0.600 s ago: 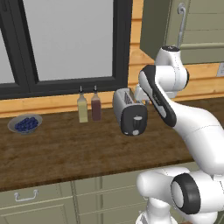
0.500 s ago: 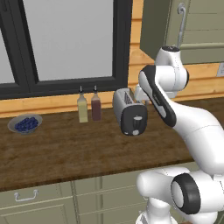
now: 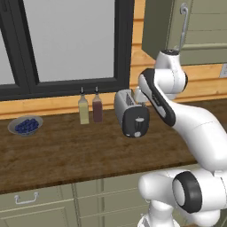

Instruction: Start the toaster. Once the lever pops up, take the bread to the plate on the dining counter.

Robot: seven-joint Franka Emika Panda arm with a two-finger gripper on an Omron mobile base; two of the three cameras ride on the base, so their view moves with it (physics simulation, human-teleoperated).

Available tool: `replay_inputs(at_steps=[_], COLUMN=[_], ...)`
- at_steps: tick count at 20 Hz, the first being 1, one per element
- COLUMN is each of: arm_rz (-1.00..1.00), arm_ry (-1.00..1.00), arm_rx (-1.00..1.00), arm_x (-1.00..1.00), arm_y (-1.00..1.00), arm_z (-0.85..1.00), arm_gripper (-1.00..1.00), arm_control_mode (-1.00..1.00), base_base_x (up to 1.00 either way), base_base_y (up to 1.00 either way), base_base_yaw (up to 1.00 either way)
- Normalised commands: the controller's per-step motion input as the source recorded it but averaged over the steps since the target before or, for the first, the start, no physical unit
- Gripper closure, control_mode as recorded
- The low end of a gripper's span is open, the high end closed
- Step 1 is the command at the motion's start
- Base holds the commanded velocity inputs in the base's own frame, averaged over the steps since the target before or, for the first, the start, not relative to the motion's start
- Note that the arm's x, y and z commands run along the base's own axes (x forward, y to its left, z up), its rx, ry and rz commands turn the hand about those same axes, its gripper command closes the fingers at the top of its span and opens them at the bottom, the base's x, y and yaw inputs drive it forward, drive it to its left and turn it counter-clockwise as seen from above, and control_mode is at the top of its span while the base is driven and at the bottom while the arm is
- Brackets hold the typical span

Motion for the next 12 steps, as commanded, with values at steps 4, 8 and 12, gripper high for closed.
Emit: replay_inputs(at_steps=[4,8,12], arm_rz=[0.00,-0.01,-0.01], arm_ry=[0.00,-0.04,-0.04], arm_rx=[0.00,0.00,-0.01], arm_x=[0.32,0.19,0.06], arm_y=[0.00,0.00,0.00], arm_z=[-0.20,-0.21,-0.27], arm_gripper=[1.00,1.00,1.00], arm_control_mode=[-1.00,-1.00,-1.00], base_base_x=[0.00,0.00,0.00], base_base_y=[0.00,0.00,0.00], base_base_yaw=[0.00,0.00,0.00])
